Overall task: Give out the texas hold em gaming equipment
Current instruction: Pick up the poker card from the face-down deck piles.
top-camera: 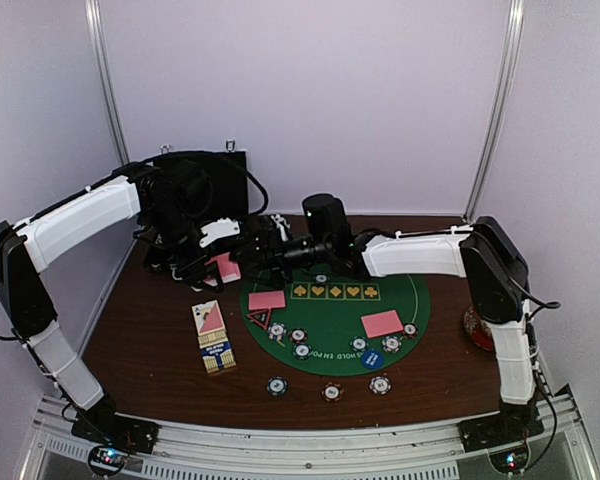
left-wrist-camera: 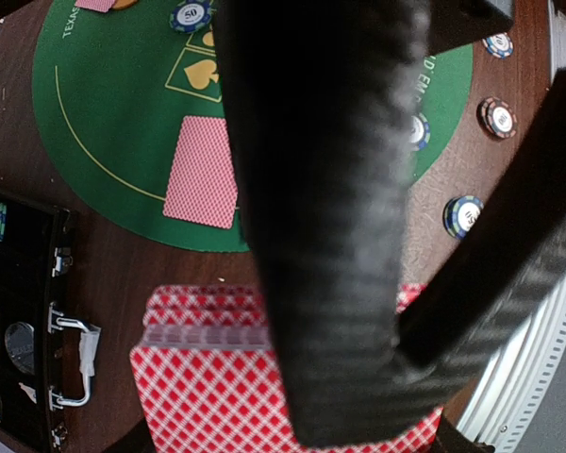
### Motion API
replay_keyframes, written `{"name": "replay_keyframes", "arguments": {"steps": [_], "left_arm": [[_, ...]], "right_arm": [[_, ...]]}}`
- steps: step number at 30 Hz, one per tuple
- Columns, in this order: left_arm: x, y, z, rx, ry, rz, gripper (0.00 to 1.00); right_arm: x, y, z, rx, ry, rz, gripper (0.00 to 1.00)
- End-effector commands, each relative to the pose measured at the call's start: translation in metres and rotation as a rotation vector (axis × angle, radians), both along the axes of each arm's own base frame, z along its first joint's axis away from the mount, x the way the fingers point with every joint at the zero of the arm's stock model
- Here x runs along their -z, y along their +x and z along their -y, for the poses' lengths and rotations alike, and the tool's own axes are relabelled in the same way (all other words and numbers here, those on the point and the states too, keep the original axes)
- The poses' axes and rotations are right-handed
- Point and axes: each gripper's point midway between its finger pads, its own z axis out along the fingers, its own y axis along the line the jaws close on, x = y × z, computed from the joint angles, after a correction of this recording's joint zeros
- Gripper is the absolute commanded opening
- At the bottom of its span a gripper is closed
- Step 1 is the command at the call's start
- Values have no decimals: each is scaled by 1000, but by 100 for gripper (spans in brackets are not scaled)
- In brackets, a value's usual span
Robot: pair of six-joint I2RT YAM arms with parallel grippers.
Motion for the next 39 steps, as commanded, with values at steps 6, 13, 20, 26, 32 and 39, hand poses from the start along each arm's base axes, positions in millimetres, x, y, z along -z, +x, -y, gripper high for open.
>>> {"name": "replay_keyframes", "arguments": {"steps": [6,13,20,26,32,39], "left_arm": [[-14,3,5,11,-38,31,15],[-13,2,5,13,-40,28,15],[-15,1,4,13,-41,33,15],[-15,1,4,12,-40,33,15],[-13,0,3,12,-37,30,14],[-11,1,3,12,-30,28,14]], "right_arm": [[-10,-11,-30,-86,60,3,72],[5,-11,-42,-111,42,-37,70],[14,4,-29,-65,31,-58,64],[20,14,-7,-29,-5,-51,58],[17,13,5,-24,-29,-30,54],[-3,10,10,-21,-7,-2,46]]}}
